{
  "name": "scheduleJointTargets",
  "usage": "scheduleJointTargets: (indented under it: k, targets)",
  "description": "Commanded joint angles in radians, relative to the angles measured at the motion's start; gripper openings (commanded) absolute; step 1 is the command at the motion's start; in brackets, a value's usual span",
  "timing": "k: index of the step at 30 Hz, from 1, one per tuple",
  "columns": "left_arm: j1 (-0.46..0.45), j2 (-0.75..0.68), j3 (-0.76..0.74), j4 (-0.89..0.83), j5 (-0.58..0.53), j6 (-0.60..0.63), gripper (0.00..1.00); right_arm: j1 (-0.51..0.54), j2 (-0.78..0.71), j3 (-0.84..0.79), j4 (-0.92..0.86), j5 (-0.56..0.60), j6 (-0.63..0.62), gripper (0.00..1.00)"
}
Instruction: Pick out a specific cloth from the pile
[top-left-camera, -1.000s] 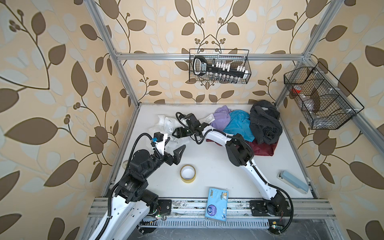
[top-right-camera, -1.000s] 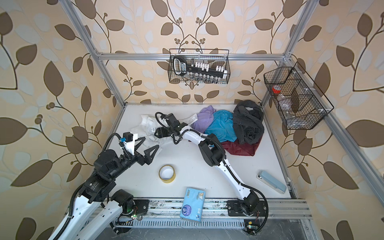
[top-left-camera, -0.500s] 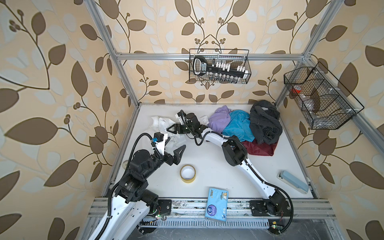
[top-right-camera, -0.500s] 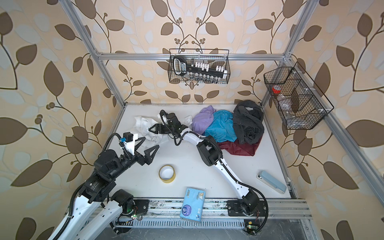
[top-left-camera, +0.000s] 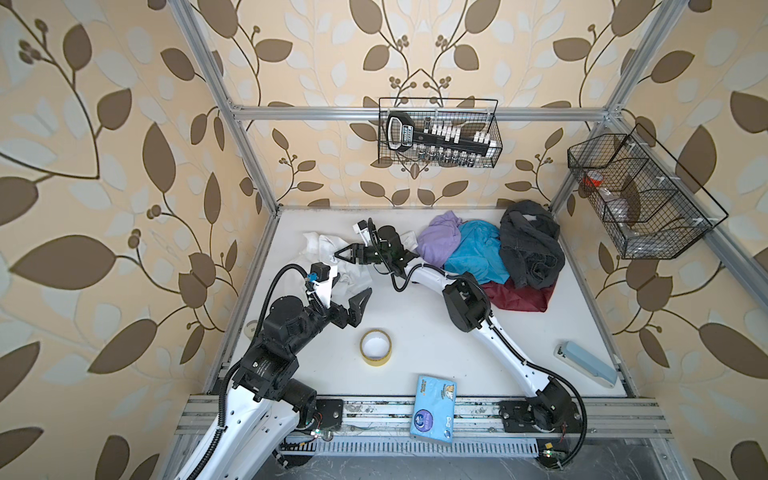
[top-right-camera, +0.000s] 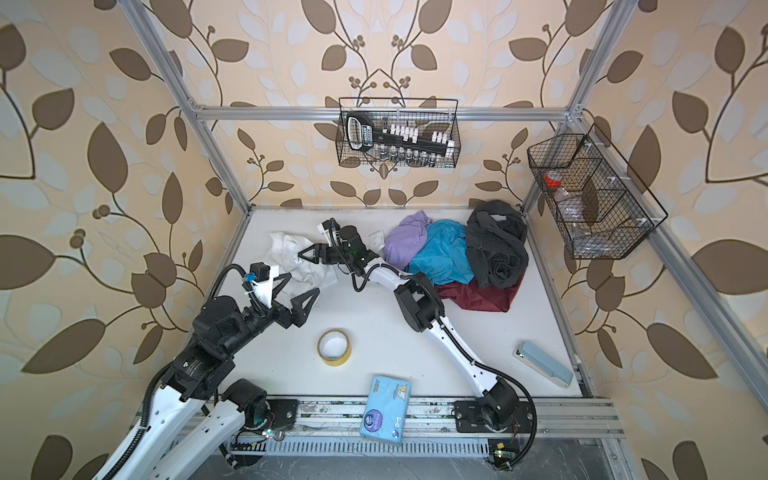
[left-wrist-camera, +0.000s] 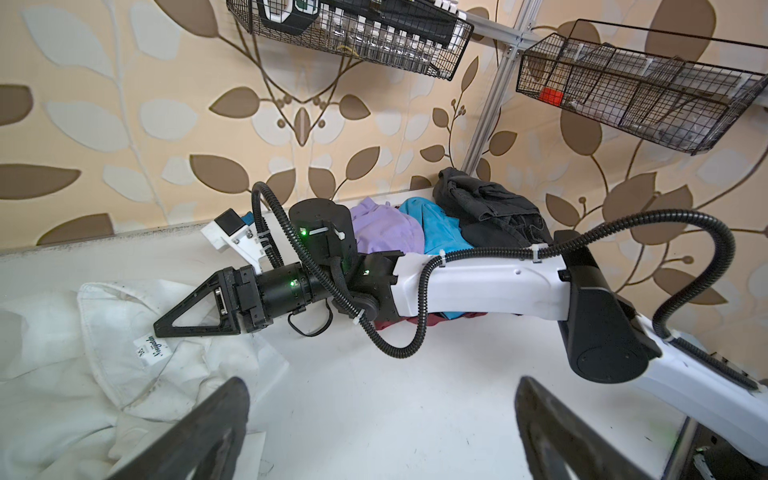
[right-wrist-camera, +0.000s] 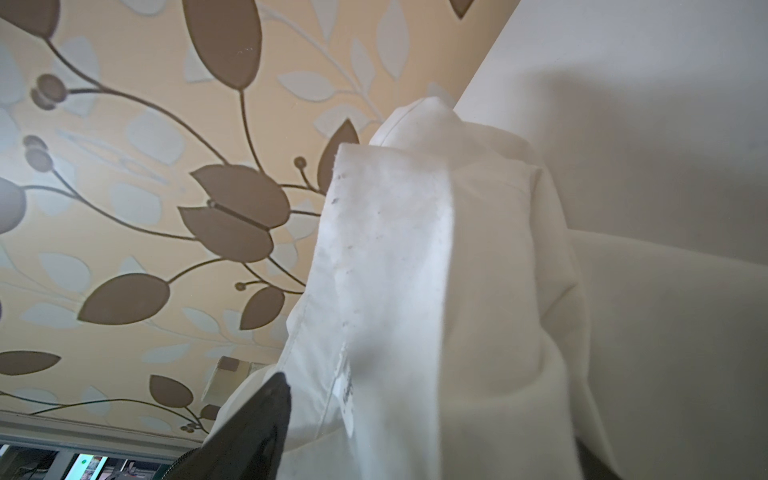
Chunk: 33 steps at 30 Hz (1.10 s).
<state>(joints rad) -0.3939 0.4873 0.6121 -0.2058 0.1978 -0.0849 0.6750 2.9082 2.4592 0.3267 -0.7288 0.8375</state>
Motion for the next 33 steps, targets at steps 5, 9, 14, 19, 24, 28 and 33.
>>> scheduleJointTargets:
  k: [5, 9, 14, 19, 24, 28, 33]
  targets:
    - [-0.006, -0.004, -0.002, 0.049, -0.023, 0.014, 0.99, -0.007, -0.131, -0.055, -0.079, 0.009, -0.157, 0.87]
    - [-0.006, -0.001, 0.0, 0.055, -0.02, 0.008, 0.99, -0.039, -0.285, -0.186, -0.194, 0.104, -0.266, 0.96]
    - [-0.008, -0.001, 0.008, 0.041, -0.033, 0.002, 0.99, -0.062, -0.504, -0.373, -0.3, 0.196, -0.406, 1.0]
    - [-0.04, -0.016, 0.009, 0.002, -0.145, 0.012, 0.99, -0.069, -0.714, -0.477, -0.565, 0.404, -0.561, 1.0]
    - [-0.089, -0.032, 0.006, -0.028, -0.301, 0.019, 0.99, -0.089, -1.048, -0.819, -0.587, 0.604, -0.633, 1.0]
    - [-0.108, -0.032, -0.027, -0.015, -0.529, -0.001, 0.99, -0.124, -1.365, -1.139, -0.526, 0.732, -0.644, 1.0]
    - [-0.108, 0.024, -0.099, 0.073, -0.809, -0.005, 0.99, -0.232, -1.706, -1.457, -0.48, 0.806, -0.621, 1.0]
